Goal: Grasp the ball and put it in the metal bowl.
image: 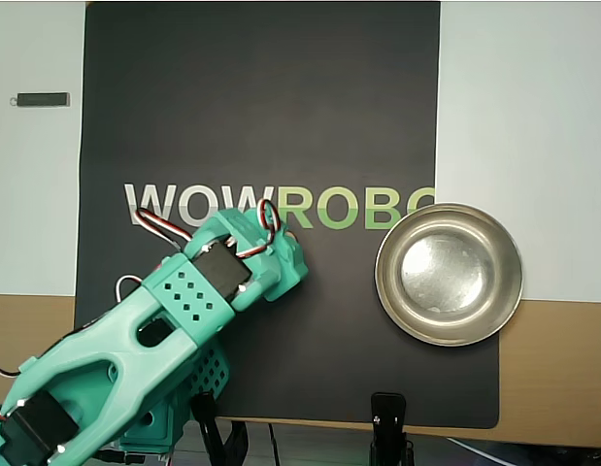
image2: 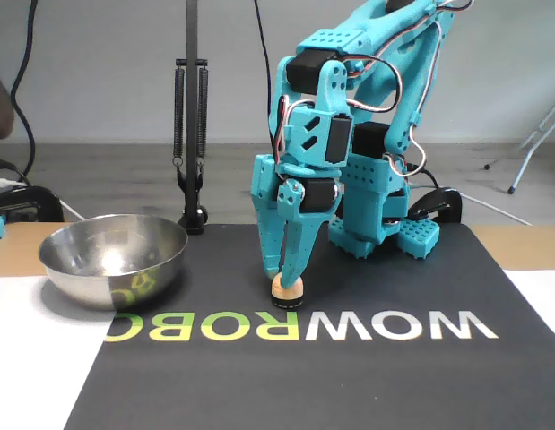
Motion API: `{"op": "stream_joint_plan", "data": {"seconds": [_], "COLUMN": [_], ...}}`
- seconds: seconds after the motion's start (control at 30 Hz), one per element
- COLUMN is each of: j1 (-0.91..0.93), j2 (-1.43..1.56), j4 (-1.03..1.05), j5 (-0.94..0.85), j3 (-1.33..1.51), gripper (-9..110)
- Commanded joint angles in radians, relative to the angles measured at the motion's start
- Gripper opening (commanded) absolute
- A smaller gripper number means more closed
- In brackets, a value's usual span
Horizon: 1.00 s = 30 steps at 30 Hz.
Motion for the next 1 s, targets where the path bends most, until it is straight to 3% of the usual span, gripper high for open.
{"op": "stream_joint_plan", "data": {"seconds": [0.0, 0.17, 0.37, 0.97], "j1": [0.005, 0.005, 0.003, -0.006], "j2": [-0.003, -0.003, -0.002, -0.002], "j4": [0.011, 0.012, 0.003, 0.003], "j5": [-0.005, -0.005, -0.005, -0.035], "j3": [-0.017, -0.015, 0.018, 0.074], "gripper": [27, 28, 43, 44]}}
